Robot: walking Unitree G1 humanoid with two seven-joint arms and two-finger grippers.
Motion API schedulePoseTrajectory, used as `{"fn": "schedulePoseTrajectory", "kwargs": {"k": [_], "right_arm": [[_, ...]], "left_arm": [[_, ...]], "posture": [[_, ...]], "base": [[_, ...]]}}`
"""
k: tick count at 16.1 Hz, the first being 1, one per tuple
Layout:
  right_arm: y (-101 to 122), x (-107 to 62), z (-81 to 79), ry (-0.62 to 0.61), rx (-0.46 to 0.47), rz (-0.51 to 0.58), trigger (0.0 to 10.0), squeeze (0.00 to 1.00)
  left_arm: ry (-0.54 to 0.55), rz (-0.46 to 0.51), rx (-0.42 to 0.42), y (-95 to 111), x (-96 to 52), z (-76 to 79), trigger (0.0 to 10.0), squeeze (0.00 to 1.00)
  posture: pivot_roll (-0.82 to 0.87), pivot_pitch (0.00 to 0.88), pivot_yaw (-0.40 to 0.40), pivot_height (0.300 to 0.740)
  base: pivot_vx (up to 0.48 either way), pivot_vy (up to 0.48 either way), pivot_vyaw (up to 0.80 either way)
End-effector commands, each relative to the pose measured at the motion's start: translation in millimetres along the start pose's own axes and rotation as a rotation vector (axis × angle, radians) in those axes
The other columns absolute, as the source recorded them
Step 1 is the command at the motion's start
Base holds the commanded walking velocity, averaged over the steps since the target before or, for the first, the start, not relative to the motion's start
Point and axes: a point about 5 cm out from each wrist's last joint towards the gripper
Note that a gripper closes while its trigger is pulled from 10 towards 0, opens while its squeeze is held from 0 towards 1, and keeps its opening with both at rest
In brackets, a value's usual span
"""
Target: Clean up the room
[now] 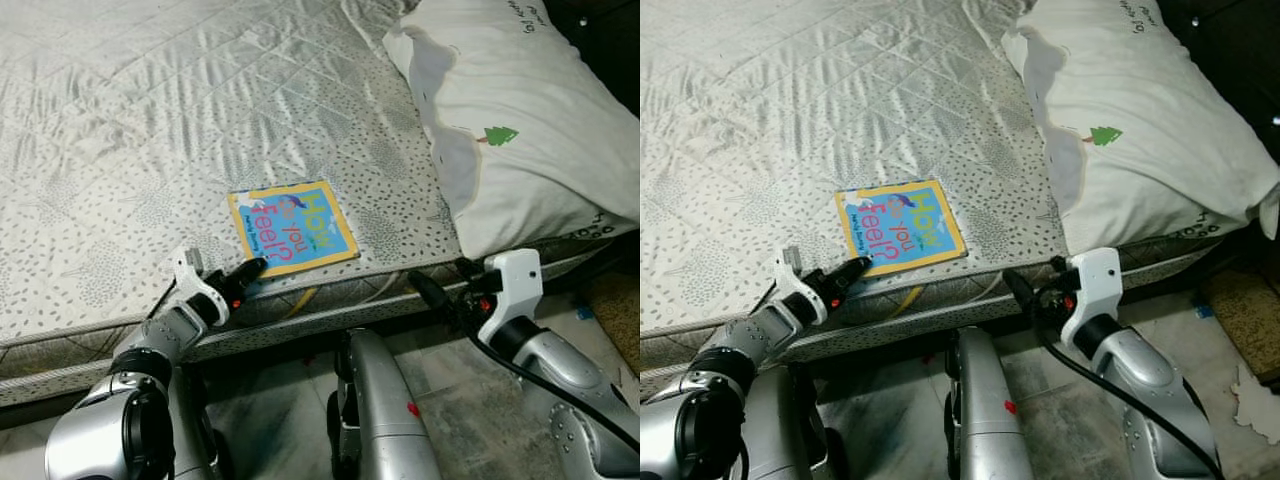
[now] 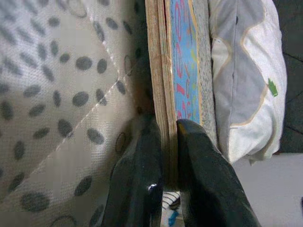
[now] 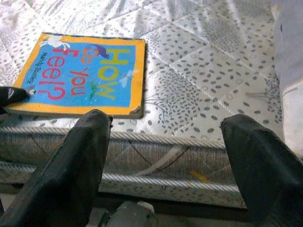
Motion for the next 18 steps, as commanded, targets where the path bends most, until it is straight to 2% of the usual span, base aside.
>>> {"fn": "schedulePoseTrajectory", "kwargs": {"k": [1, 3, 4, 6, 7, 10, 11, 14, 18], "right_arm": [[-2.9, 0.8, 2.7, -0.027, 0.008, 0.006, 10.0, 0.0], [-3.3, 9.1, 0.1, -0.047, 0.043, 0.035, 10.0, 0.0], [-4.5, 14.2, -2.1, -0.065, 0.082, 0.046, 10.0, 0.0], [-16.8, 27.2, -18.0, -0.032, 0.063, -0.038, 10.0, 0.0], [-16.9, 36.7, -34.0, 0.004, 0.088, 0.013, 10.0, 0.0], [-17.3, 48.7, -38.9, -0.031, 0.129, 0.056, 10.0, 0.0], [-13.7, 55.4, -39.7, -0.05, 0.149, 0.09, 10.0, 0.0], [-2.7, 65.2, -34.4, -0.1, 0.176, 0.171, 10.0, 0.0], [5.0, 71.9, -26.4, -0.144, 0.229, 0.234, 10.0, 0.0]], "left_arm": [[0.077, 0.005, 0.076, 3.4, -9.7, -12.2, 0.0, 0.0], [0.117, 0.08, 0.159, 20.9, -16.6, -15.8, 0.0, 0.0], [0.15, 0.146, 0.245, 32.8, -24.3, -18.4, 0.0, 0.0], [0.208, 0.233, 0.36, 43.6, -37.9, -19.8, 0.0, 0.0], [0.251, 0.327, 0.436, 39.6, -51.9, -13.4, 0.0, 0.0], [0.295, 0.416, 0.473, 29.4, -66.5, -5.4, 0.0, 0.0], [0.323, 0.46, 0.558, 21.9, -79.5, -0.4, 0.0, 0.0], [0.368, 0.451, 0.552, 8.9, -91.9, 2.7, 0.0, 0.0], [0.348, 0.443, 0.574, 8.8, -82.4, 12.9, 0.0, 0.0]], "posture": [[-0.23, 0.193, -0.07, 0.533], [-0.19, 0.159, -0.053, 0.533], [-0.17, 0.146, -0.043, 0.533], [-0.12, 0.109, -0.016, 0.533], [-0.08, 0.079, -0.002, 0.533], [-0.04, 0.043, 0.016, 0.533], [-0.03, 0.023, 0.024, 0.533], [-0.01, 0.0, 0.042, 0.533], [-0.02, 0.0, 0.047, 0.533]], "base": [[0.0, 0.0, 0.0], [0.0, 0.0, 0.0], [0.0, 0.0, 0.0], [0.0, 0.0, 0.0], [0.0, 0.0, 0.0], [0.0, 0.0, 0.0], [0.0, 0.0, 0.0], [0.0, 0.0, 0.0], [0.0, 0.0, 0.0]]}}
Point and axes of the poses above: a point about 5 cm out from each wrist's last joint towards the gripper, its own x axis pointing out of the wrist towards the gripper, its own y axis along the axis of the wrist's last joint, z = x × y, and after that the axes turned 4 degrees about x, right-handed
